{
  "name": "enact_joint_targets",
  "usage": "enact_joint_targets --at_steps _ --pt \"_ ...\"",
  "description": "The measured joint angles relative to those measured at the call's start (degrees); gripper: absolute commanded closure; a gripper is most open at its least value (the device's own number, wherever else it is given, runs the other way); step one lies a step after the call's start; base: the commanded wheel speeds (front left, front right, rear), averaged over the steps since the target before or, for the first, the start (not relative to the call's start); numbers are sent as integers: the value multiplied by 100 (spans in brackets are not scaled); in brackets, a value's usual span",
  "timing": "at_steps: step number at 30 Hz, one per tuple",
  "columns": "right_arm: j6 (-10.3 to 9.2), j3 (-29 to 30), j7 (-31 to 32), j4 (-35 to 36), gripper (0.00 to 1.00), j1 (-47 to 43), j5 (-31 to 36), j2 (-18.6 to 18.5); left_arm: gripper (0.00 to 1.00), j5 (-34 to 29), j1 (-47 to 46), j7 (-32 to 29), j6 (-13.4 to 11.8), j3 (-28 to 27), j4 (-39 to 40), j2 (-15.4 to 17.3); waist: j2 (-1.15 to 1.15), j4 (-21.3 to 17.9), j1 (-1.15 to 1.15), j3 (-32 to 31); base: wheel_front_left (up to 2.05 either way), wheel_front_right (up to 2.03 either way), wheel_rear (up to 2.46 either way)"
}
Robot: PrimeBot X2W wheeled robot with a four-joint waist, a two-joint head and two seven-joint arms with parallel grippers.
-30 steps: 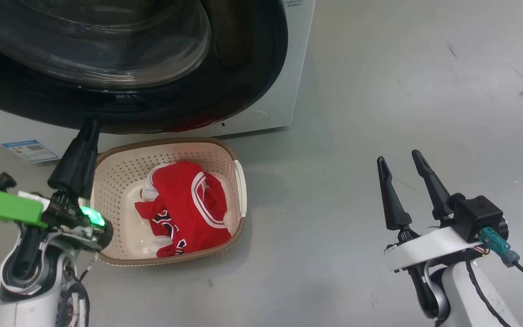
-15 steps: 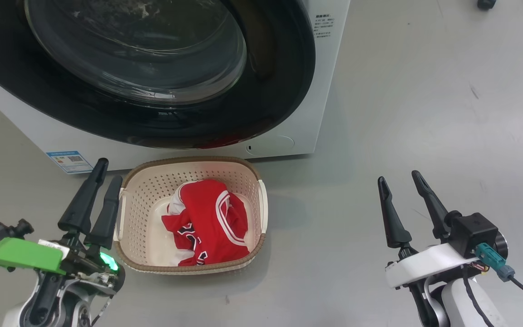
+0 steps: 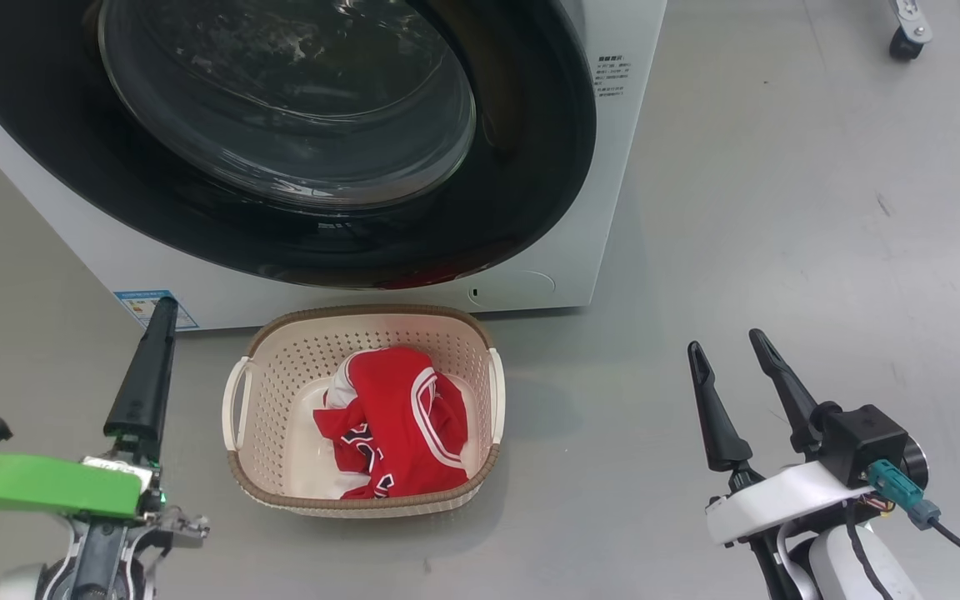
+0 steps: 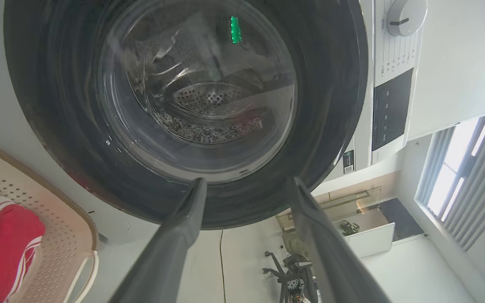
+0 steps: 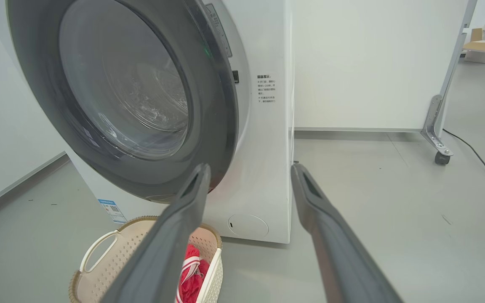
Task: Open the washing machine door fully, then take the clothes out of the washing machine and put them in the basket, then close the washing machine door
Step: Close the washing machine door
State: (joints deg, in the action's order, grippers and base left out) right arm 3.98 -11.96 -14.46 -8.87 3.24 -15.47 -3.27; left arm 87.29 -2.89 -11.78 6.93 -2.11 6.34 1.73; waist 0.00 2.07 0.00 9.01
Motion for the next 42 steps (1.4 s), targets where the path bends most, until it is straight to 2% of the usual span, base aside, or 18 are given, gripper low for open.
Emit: enact_joint_targets --at_steps 4,7,10,16,20,33,42 --pt "0 21 0 10 0 -31 0 2 0 -1165 -3 444 0 137 234 259 0 -3 0 -30 0 0 0" --pt "0 33 0 19 0 -31 7 4 0 -1705 -7 724 0 254 320 388 0 -5 0 -52 0 0 0" --pt "0 55 0 19 0 -34 8 5 0 -2393 -5 1007 0 404 321 509 0 -4 0 -104 0 0 0" --pt "0 68 0 20 0 -164 56 11 0 -4098 117 1547 -10 557 123 961 0 6 0 -232 0 0 0" --pt "0 91 0 24 0 -246 57 18 0 -4844 319 1774 -252 748 7 1033 0 16 0 -324 0 0 0" --pt "-13 118 0 12 0 -631 100 48 0 -5951 826 2053 -931 1360 -350 1002 0 108 0 -619 0 0 0" --pt "-59 51 0 -8 0 -771 120 63 0 -6184 1009 2096 -1125 1479 -435 942 0 159 0 -733 0 0 0"
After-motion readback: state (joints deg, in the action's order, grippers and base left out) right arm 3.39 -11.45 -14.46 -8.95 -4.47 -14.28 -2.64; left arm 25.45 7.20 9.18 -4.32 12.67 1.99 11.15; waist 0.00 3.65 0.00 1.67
